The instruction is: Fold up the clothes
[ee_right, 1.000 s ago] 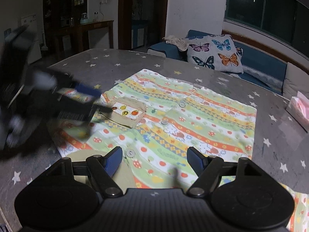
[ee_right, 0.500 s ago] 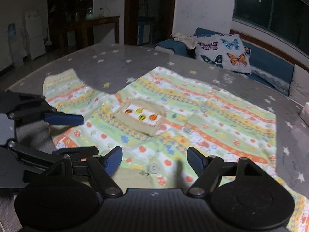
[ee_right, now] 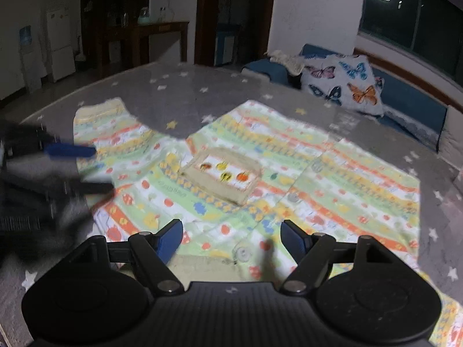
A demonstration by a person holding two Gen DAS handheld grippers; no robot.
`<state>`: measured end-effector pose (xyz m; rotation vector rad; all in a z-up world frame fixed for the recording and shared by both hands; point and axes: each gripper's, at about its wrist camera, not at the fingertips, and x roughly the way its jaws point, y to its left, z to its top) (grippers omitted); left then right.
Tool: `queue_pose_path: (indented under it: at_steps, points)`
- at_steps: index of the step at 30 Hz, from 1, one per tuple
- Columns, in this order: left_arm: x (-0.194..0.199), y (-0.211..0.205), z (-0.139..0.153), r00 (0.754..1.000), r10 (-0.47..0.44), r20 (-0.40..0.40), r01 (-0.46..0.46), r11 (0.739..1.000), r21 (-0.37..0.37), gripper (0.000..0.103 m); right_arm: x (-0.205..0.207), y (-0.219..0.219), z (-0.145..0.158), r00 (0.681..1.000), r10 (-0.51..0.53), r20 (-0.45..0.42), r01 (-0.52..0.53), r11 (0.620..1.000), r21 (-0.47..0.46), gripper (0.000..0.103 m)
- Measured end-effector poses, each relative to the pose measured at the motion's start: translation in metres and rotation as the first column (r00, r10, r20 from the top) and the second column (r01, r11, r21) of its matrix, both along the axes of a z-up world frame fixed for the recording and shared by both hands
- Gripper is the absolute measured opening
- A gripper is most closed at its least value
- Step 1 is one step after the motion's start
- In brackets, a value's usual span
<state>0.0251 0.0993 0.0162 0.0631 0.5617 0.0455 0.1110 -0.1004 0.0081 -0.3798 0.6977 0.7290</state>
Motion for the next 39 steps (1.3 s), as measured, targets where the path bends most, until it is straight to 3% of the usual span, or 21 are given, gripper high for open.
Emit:
queue_pose_path:
  at_steps: [5, 12, 22, 24, 26, 28, 29, 32, 36, 39]
  points:
    - [0.008, 0.045, 0.005, 0.983, 0.183, -0.015, -0.184, 0.981, -0.06, 0.054, -0.008, 0.001, -0.001, 1.0, 0.011, 0.021, -0.01, 1.0, -0.016, 0.076]
    - [0.011, 0.099, 0.001, 0.924, 0.38, -0.049, -0.383, 0.917, -0.11, 0.058, -0.006, 0.005, 0.005, 1.0, 0.008, 0.018, -0.008, 1.0, 0.019, 0.077]
    - [0.024, 0.152, -0.012, 0.855, 0.506, -0.109, -0.518, 0.841, -0.158, 0.055, -0.011, 0.002, -0.001, 1.0, 0.014, 0.001, -0.014, 1.0, 0.01, 0.077]
    - [0.027, 0.16, -0.014, 0.845, 0.522, -0.119, -0.535, 0.828, -0.166, 0.049, -0.012, 0.001, -0.001, 1.0, 0.015, 0.001, -0.015, 1.0, 0.012, 0.077]
    - [0.03, 0.162, -0.013, 0.842, 0.526, -0.119, -0.539, 0.827, -0.159, 0.045, -0.012, 0.001, -0.001, 1.0, 0.013, -0.001, -0.013, 1.0, 0.015, 0.077]
    - [0.031, 0.163, -0.013, 0.844, 0.524, -0.119, -0.537, 0.83, -0.154, 0.035, -0.012, 0.0, 0.0, 1.0, 0.009, -0.001, -0.009, 1.0, 0.021, 0.077]
    - [0.032, 0.163, -0.013, 0.844, 0.523, -0.116, -0.536, 0.831, -0.151, 0.024, -0.013, 0.0, 0.001, 1.0, 0.007, 0.0, -0.007, 1.0, 0.026, 0.077]
    - [0.032, 0.164, -0.012, 0.85, 0.513, -0.117, -0.526, 0.832, -0.174, 0.011, -0.014, -0.003, 0.006, 1.0, 0.005, 0.006, -0.005, 0.999, 0.042, 0.077]
    - [0.029, 0.154, 0.004, 0.866, 0.493, -0.08, -0.498, 0.84, -0.213, 0.008, -0.018, -0.009, 0.016, 1.0, -0.002, 0.023, 0.001, 0.997, 0.071, 0.077]
    - [0.025, 0.13, 0.027, 0.902, 0.432, -0.021, -0.424, 0.872, -0.243, 0.008, -0.021, -0.018, 0.021, 1.0, -0.016, 0.025, 0.014, 0.995, 0.094, 0.077]
